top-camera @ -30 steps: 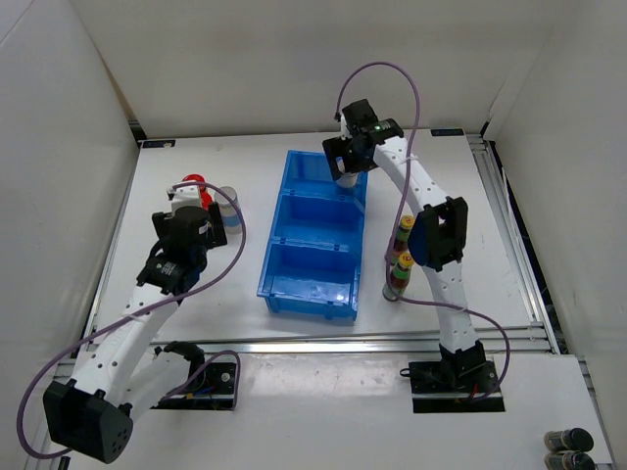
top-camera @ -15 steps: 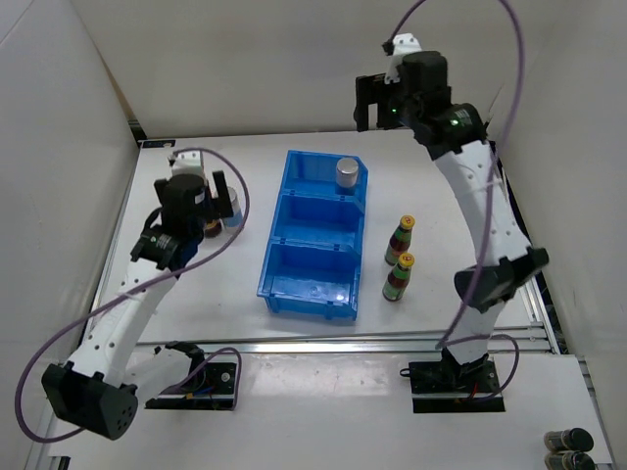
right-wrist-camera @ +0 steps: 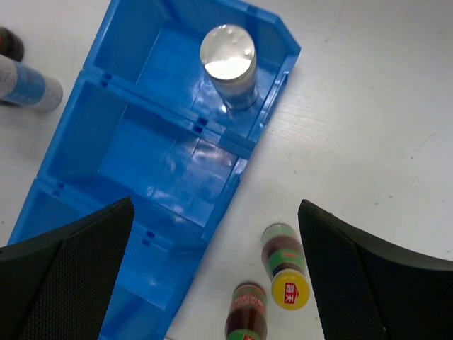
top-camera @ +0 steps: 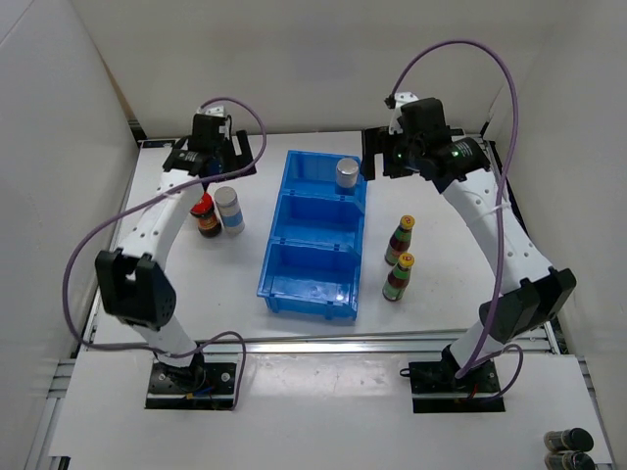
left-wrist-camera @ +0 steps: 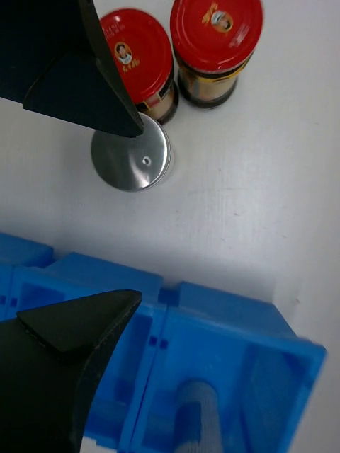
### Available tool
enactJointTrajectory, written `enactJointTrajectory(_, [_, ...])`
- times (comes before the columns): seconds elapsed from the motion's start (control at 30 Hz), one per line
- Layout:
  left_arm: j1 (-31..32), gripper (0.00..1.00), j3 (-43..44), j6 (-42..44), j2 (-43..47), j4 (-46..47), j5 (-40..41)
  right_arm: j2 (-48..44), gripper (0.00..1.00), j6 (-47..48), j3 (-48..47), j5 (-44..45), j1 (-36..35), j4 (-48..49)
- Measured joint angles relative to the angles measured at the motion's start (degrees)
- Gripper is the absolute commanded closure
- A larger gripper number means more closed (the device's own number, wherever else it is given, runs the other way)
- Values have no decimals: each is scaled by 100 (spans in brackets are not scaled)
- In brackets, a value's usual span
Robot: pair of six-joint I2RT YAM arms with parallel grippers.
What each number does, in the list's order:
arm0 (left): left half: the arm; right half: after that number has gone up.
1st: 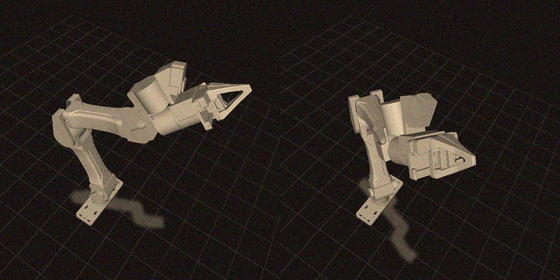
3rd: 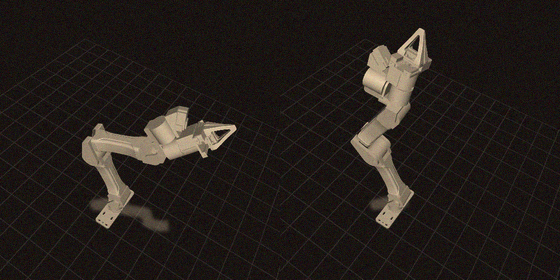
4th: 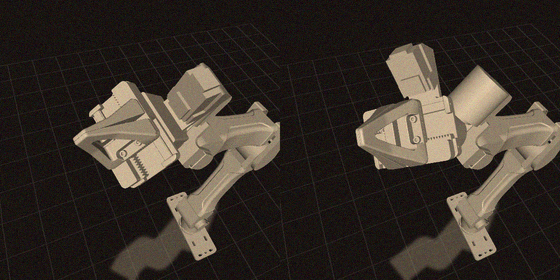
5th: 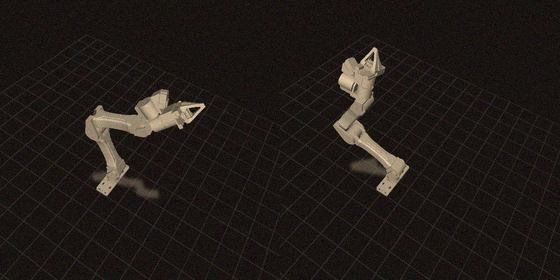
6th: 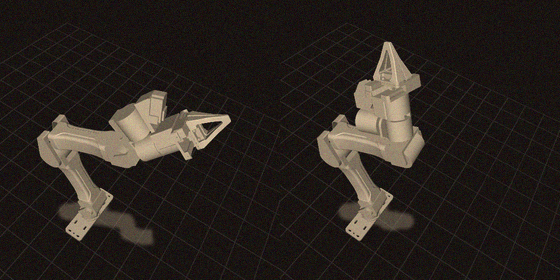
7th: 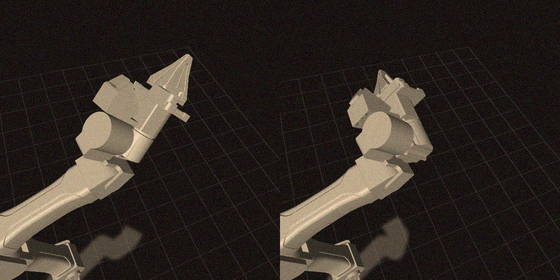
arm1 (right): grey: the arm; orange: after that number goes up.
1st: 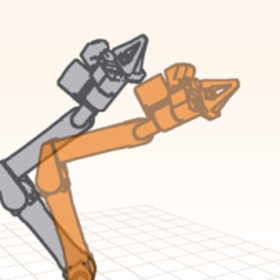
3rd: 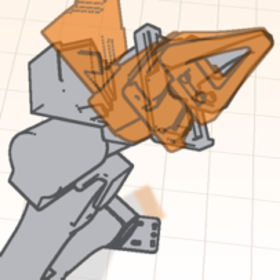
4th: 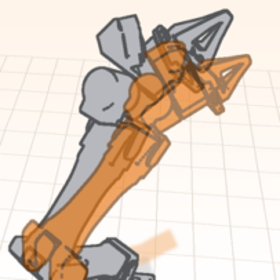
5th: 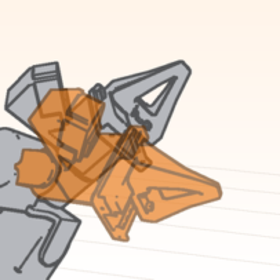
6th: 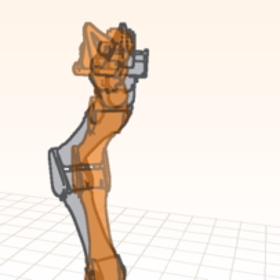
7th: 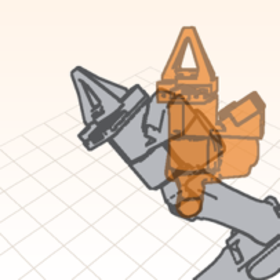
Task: Organize the condiment bottles
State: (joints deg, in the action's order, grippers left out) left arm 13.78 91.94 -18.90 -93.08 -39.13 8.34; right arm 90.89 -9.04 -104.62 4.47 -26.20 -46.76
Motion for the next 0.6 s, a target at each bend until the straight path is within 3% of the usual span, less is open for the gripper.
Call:
enactJointTrajectory(0.17, [-190,0,-2,-160,-772,-358,-151,-354,0,-164,435,-260,4,-22])
enactJointTrajectory(0.6, [-323,0,2,-173,-796,-420,-50,-949,0,-284,1259,-511,22,-72])
